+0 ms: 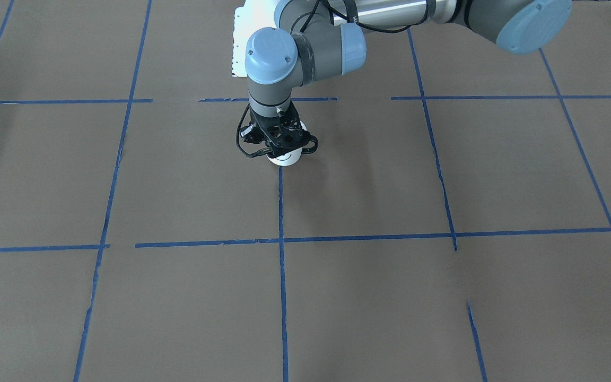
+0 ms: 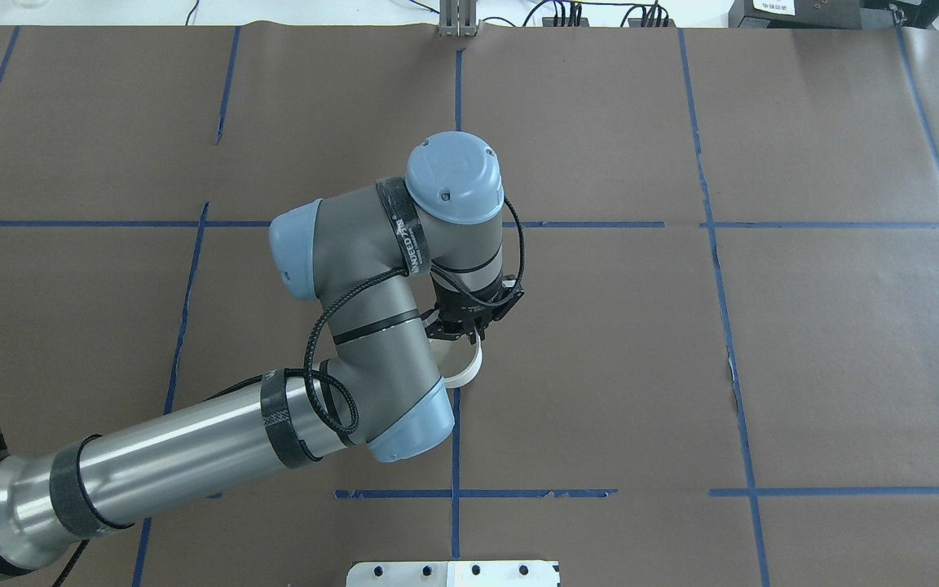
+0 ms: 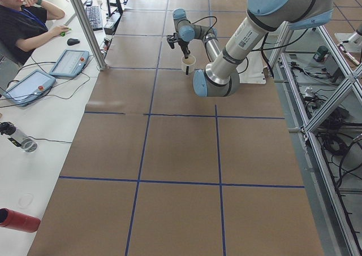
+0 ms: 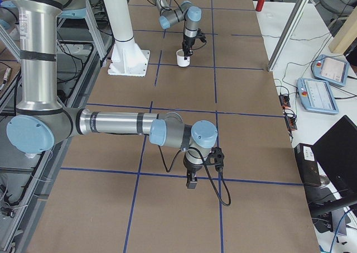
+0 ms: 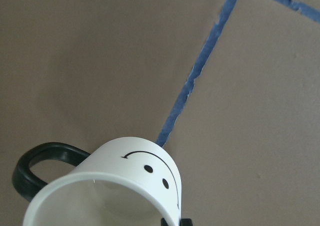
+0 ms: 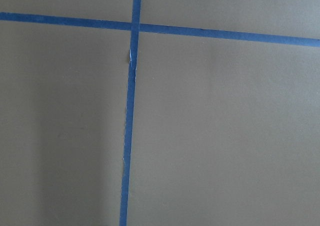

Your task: Flip mug

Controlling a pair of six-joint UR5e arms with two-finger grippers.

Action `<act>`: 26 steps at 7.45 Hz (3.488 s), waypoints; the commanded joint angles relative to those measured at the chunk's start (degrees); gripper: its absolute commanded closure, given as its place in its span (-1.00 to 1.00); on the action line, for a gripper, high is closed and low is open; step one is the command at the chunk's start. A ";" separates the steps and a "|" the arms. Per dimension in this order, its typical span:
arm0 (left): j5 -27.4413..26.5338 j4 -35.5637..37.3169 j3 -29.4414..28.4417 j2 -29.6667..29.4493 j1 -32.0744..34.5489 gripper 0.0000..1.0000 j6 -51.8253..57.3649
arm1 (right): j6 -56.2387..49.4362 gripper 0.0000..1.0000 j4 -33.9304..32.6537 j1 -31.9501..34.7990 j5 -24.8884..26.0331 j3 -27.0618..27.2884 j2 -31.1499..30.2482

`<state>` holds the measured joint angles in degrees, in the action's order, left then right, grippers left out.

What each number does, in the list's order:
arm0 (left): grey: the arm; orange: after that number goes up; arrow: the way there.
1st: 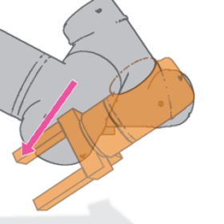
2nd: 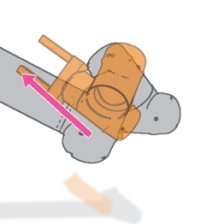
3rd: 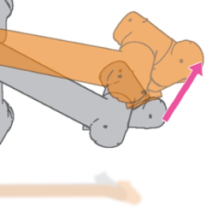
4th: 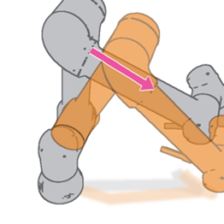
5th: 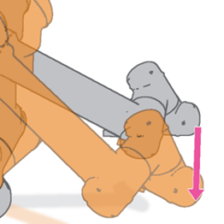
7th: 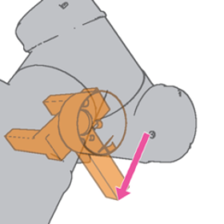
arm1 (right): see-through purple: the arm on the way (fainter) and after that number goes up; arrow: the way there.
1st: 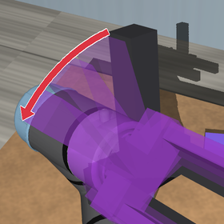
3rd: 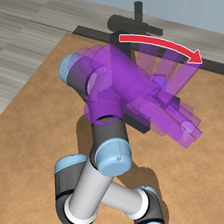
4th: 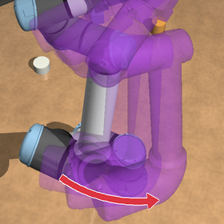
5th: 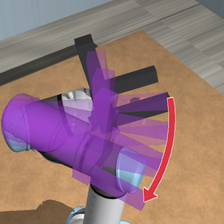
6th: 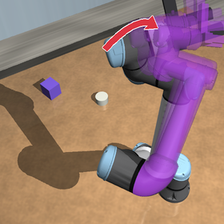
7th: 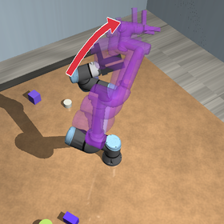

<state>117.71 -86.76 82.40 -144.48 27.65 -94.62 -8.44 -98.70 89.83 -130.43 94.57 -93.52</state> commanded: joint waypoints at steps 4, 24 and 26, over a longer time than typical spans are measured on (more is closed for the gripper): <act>0.15 0.01 15.72 6.99 3.09 -1.00 1.09 | 0.00 -1.00 0.00 0.00 0.00 0.00 0.00; 21.78 -6.94 12.70 58.17 65.78 -1.00 103.32 | 0.00 -1.00 0.00 0.00 0.00 0.00 0.00; 21.78 -7.02 13.14 58.26 65.78 -1.00 103.32 | 0.00 -1.00 0.00 0.09 0.00 0.00 0.00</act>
<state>139.48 -93.70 95.43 -86.34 93.43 8.74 -8.44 -98.70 89.84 -130.43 94.57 -93.52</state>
